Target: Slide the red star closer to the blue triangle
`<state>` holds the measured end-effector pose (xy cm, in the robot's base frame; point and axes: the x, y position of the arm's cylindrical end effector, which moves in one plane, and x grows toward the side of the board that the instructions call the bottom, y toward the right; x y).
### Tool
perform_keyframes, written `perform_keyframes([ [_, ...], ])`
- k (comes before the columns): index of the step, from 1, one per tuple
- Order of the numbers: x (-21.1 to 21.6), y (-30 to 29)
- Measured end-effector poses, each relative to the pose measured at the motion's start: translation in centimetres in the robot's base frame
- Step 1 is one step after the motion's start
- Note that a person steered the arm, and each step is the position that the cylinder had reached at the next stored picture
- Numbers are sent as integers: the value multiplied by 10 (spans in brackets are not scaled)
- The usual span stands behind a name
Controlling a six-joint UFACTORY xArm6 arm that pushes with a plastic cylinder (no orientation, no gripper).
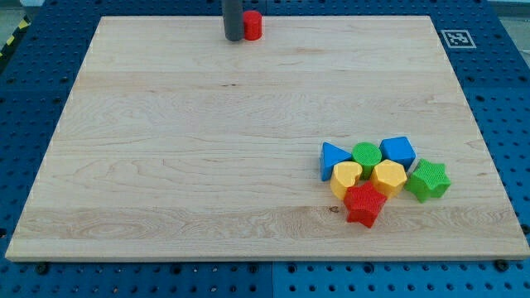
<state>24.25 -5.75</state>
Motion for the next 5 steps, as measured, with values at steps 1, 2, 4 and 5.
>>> perform_keyframes([
  [1, 49, 0],
  [2, 107, 47],
  [4, 177, 240],
  [5, 222, 336],
])
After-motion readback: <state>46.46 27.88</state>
